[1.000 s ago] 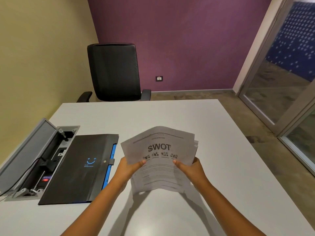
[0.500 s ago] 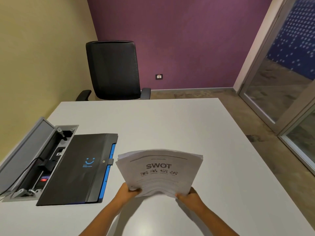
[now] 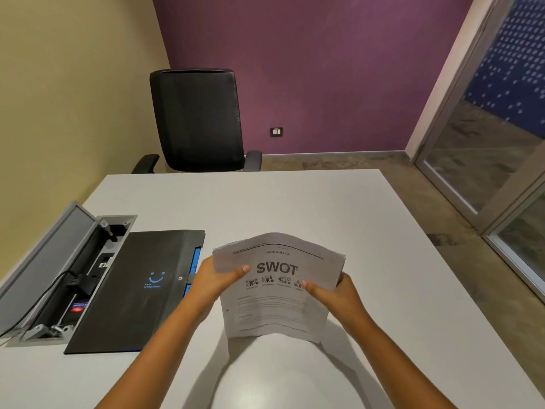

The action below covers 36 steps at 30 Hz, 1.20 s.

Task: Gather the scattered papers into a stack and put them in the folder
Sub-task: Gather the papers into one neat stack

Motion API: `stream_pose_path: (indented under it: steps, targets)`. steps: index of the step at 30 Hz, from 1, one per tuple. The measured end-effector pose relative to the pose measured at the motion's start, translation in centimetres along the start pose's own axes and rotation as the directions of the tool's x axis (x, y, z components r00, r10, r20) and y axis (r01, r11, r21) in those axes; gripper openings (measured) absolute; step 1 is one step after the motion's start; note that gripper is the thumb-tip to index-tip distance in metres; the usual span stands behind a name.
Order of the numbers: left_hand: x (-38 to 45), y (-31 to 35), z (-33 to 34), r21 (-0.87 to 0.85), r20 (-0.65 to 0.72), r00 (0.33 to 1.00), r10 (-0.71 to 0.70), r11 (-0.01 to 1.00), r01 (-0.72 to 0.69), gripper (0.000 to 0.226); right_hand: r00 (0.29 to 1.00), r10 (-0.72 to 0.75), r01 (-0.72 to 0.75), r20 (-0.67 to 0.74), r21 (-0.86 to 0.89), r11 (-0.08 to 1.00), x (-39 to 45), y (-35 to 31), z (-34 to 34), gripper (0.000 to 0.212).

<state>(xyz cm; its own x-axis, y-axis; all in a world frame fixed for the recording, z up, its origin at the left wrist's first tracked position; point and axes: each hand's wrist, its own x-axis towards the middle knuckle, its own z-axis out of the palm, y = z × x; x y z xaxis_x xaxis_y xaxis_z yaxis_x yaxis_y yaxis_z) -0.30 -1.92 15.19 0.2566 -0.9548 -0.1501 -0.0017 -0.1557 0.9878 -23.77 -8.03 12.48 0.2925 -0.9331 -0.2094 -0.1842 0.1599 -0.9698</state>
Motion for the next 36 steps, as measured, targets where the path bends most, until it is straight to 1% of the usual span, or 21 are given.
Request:
stream_pose_path:
  steps: [2,3,5,6,8,9,10,11,13,15,17,19,23,26,28,29,31,32,33,35,36]
  targets:
    - [-0.1,0.9,-0.1,-0.012,0.015,0.999,0.050,0.999,-0.050,0.049,0.999,-0.043,0.043,0.002,0.054,0.998,-0.2,-1.0,-0.1,0.022]
    - [-0.2,1.0,0.0,-0.019,0.012,0.999,0.051,0.999,-0.051,0.048,0.999,-0.049,0.048,0.007,0.076,0.996,-0.4,-1.1,-0.1,0.023]
    - [-0.5,0.2,0.1,-0.024,-0.015,1.000,0.000,1.000,-0.001,0.054,1.000,-0.025,0.024,0.015,0.077,0.997,-0.5,-0.5,0.1,0.021]
    - [-0.7,-0.6,0.2,-0.017,-0.022,0.999,-0.036,0.999,0.036,0.053,1.000,0.004,-0.005,0.012,0.068,0.998,-0.5,0.2,0.3,0.021]
    - [-0.9,-2.6,0.5,0.029,-0.013,0.993,-0.114,0.993,0.114,0.036,0.997,0.077,-0.077,-0.002,0.056,0.995,-0.3,2.4,0.8,0.022]
    - [-0.9,-3.8,0.6,0.062,-0.009,0.987,-0.159,0.985,0.160,0.029,0.993,0.117,-0.117,0.000,0.038,0.992,-0.2,3.7,1.1,0.023]
    - [-0.9,-5.2,0.8,0.099,-0.005,0.979,-0.205,0.974,0.204,0.027,0.988,0.157,-0.157,0.008,0.007,0.988,-0.2,5.0,1.3,0.024]
    - [-1.0,-6.5,0.9,0.137,-0.007,0.968,-0.250,0.959,0.249,0.028,0.981,0.193,-0.192,0.018,-0.032,0.981,-0.1,6.4,1.5,0.026]
    - [-1.2,-8.9,1.3,0.211,-0.022,0.944,-0.329,0.921,0.326,0.038,0.969,0.245,-0.241,0.022,-0.122,0.963,0.0,8.9,1.7,0.034]
    - [-1.5,-10.9,1.5,0.288,-0.027,0.924,-0.381,0.882,0.372,0.044,0.958,0.287,-0.279,0.006,-0.207,0.938,-0.1,10.9,1.8,0.036]
    - [-1.7,-12.5,1.6,0.332,-0.037,0.915,-0.401,0.859,0.390,0.045,0.945,0.328,-0.317,0.007,-0.237,0.918,-0.3,12.1,1.8,0.038]
    - [-1.7,-13.6,1.6,0.344,-0.065,0.913,-0.403,0.850,0.399,0.044,0.940,0.341,-0.324,0.019,-0.265,0.908,-0.4,12.6,1.8,0.039]
    - [-1.0,-14.4,1.3,0.327,-0.094,0.907,-0.412,0.847,0.419,0.041,0.958,0.286,-0.255,0.034,-0.361,0.897,0.3,12.8,1.6,0.042]
    - [-0.6,-14.6,1.0,0.333,-0.127,0.908,-0.400,0.845,0.419,0.043,0.952,0.301,-0.276,0.058,-0.263,0.925,0.9,12.9,1.2,0.042]
    - [-0.6,-15.0,0.9,0.379,-0.162,0.909,-0.384,0.826,0.417,0.052,0.929,0.363,-0.346,0.076,-0.172,0.922,1.1,13.1,1.2,0.039]
    - [-0.7,-15.1,0.9,0.426,-0.153,0.909,-0.388,0.804,0.415,0.060,0.904,0.417,-0.407,0.089,-0.110,0.907,1.1,13.2,1.2,0.037]
    - [-1.2,-15.5,1.0,0.549,-0.083,0.909,-0.408,0.743,0.383,0.076,0.847,0.519,-0.521,0.116,-0.015,0.854,0.9,13.7,1.3,0.034]
    - [-1.4,-15.6,1.1,0.608,-0.053,0.906,-0.419,0.706,0.363,0.083,0.831,0.542,-0.547,0.124,0.005,0.837,0.8,14.0,1.4,0.033]
    - [-1.7,-15.7,1.0,0.655,-0.041,0.899,-0.437,0.668,0.354,0.092,0.823,0.553,-0.560,0.130,0.024,0.828,0.7,14.3,1.4,0.034]
    - [-2.0,-15.8,0.8,0.734,-0.057,0.889,-0.454,0.584,0.345,0.105,0.818,0.558,-0.570,0.136,0.061,0.820,0.6,14.7,1.5,0.034]
    - [-2.2,-16.1,0.8,0.764,-0.077,0.890,-0.450,0.547,0.343,0.104,0.817,0.561,-0.573,0.133,0.077,0.816,0.5,14.8,1.5,0.034]
